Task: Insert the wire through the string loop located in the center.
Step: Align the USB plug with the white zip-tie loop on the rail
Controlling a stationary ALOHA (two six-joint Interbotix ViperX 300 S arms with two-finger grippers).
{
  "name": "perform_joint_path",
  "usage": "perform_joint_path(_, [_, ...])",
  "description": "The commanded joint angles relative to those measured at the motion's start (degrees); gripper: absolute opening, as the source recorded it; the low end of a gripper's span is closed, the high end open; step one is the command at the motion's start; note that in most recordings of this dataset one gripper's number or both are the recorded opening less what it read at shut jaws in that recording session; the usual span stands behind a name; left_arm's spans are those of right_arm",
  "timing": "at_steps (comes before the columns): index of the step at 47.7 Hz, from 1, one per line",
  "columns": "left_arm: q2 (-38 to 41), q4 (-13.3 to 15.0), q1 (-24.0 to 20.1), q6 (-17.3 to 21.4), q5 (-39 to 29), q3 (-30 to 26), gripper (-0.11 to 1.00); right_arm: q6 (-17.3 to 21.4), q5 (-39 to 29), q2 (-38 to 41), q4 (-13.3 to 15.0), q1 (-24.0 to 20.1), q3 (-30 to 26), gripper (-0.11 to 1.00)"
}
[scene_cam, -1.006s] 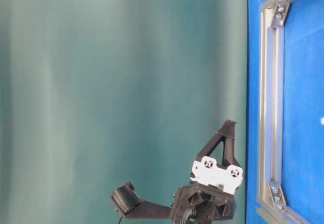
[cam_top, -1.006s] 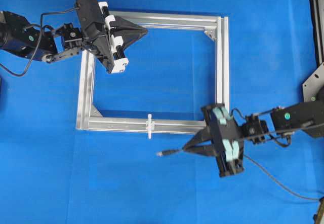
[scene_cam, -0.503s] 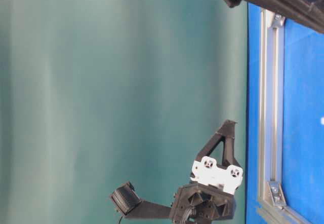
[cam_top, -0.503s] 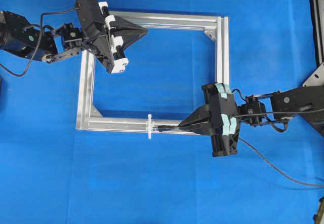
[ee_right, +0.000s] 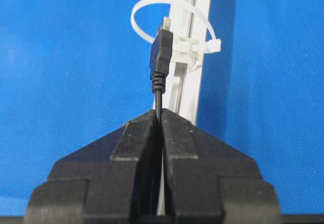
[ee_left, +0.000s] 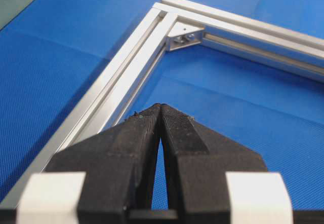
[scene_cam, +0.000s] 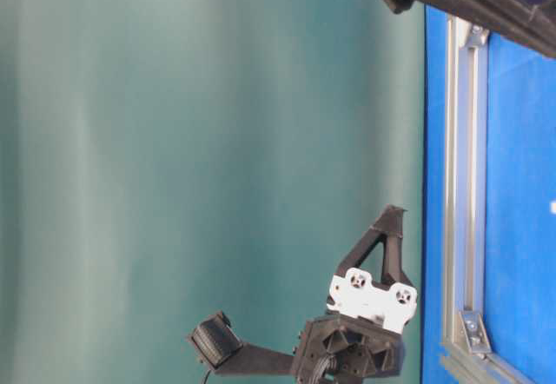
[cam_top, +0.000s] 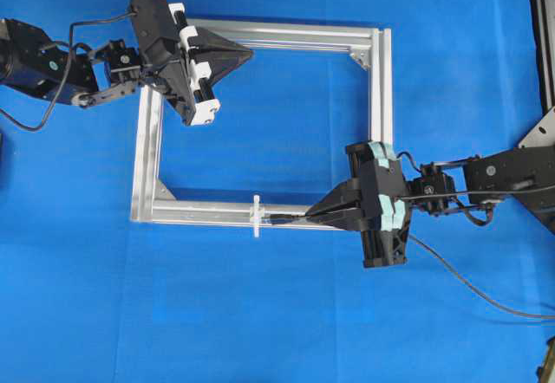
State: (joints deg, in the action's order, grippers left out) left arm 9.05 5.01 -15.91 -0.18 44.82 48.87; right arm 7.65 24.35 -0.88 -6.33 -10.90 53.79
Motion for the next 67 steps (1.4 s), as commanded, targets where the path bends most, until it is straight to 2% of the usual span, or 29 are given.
perform_joint_path(1, [-1.9, -0.2, 0.0, 0.0, 0.6, -0.7, 0.00, -0.1, 0.4, -0.5, -0.1, 0.1, -0.6, -0.04])
perform_joint_path(67, [-1.9, -0.2, 0.0, 0.0, 0.6, -0.5, 0.00, -0.1, 0.6, 0.5, -0.1, 0.1, -1.9, -0.04])
